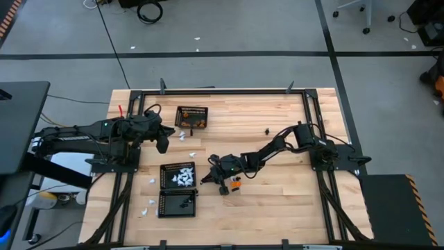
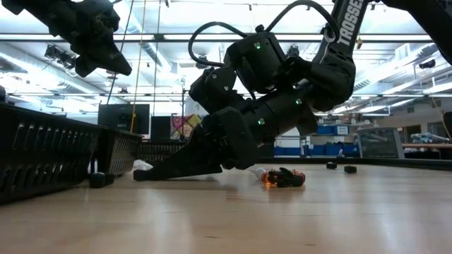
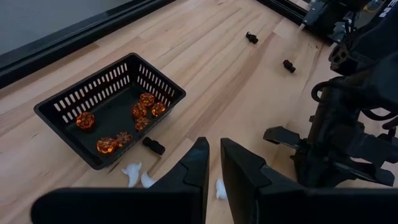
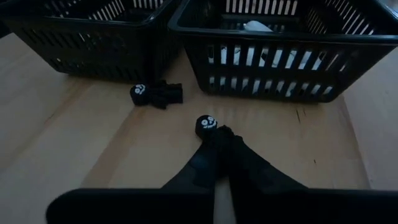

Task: Sort Halloween decoration
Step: Put the black skeleton toy into the bottom black bin

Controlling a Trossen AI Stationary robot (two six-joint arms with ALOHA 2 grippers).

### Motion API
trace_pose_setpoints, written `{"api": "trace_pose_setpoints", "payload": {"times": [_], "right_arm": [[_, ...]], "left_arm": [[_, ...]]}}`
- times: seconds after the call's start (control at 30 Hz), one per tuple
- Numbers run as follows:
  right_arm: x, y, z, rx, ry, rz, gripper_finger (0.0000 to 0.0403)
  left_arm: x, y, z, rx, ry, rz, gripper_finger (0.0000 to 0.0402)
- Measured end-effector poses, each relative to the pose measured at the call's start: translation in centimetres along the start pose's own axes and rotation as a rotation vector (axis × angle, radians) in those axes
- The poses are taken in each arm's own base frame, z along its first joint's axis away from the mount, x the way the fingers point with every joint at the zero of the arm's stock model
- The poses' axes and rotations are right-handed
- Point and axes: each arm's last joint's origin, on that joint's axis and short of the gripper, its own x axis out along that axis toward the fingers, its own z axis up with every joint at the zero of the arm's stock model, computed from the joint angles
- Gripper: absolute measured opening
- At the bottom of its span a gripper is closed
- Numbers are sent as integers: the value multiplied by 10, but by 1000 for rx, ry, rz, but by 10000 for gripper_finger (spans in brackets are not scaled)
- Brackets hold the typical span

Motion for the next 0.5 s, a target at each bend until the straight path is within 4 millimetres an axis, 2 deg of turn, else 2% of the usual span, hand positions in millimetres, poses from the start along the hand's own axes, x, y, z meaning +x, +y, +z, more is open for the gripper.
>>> {"api": "trace_pose_setpoints", "payload": {"times": [0.33, 0.5], "right_arm": [[-8, 6, 15, -5, -9, 56, 30], [-7, 9, 16, 15, -12, 75, 30]], "left_arm": [[0, 0, 0, 0, 1, 0, 50], [0, 0, 0, 0, 1, 0, 50]]}}
